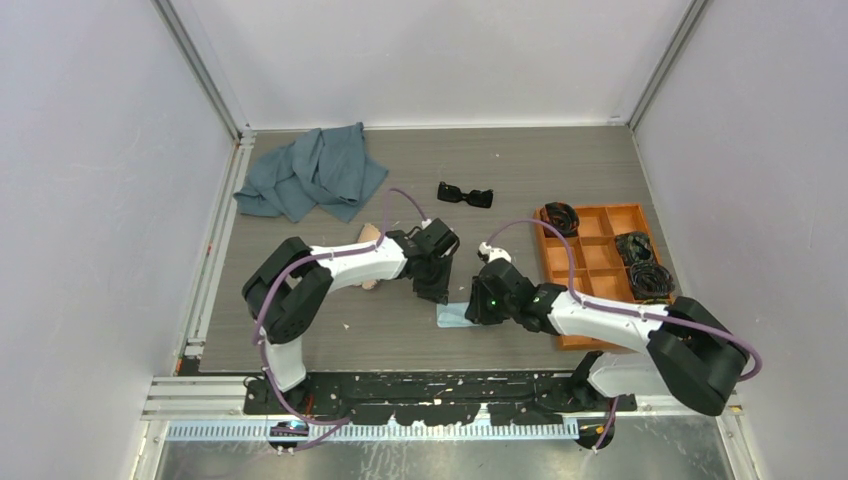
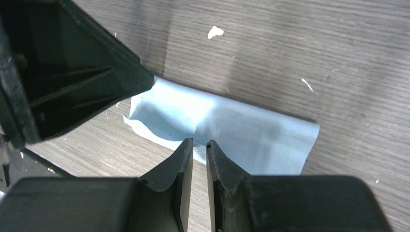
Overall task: Organize the sunglasses
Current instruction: Fold the glasses cleaning cloth at the center of the board.
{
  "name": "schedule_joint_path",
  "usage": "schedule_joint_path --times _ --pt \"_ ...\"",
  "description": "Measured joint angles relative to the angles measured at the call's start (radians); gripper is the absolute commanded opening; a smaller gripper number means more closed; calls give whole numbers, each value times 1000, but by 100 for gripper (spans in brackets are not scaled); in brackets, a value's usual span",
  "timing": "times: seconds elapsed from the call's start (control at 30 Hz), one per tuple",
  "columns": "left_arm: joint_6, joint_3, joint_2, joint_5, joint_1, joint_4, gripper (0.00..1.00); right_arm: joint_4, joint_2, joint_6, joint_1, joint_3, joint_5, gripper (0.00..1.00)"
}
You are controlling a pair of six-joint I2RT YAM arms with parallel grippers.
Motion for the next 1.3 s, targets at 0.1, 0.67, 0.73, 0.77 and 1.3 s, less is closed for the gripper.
schedule_joint_path --times 0.1,0.67,0.73,0.77,1.3 --pt "0 3 5 0 2 -1 21 -21 -43 3 10 -10 0 23" --pt "10 17 -64 -2 2 -34 28 -236 -266 51 19 5 161 23" --pt "3 15 -107 -5 -5 -38 30 -279 -266 93 19 12 189 24" --pt "-2 10 -134 -10 -10 -38 30 -300 -266 119 19 14 203 24" --pt "-351 -187 -250 -155 -190 -113 38 -459 -384 463 19 -60 254 35"
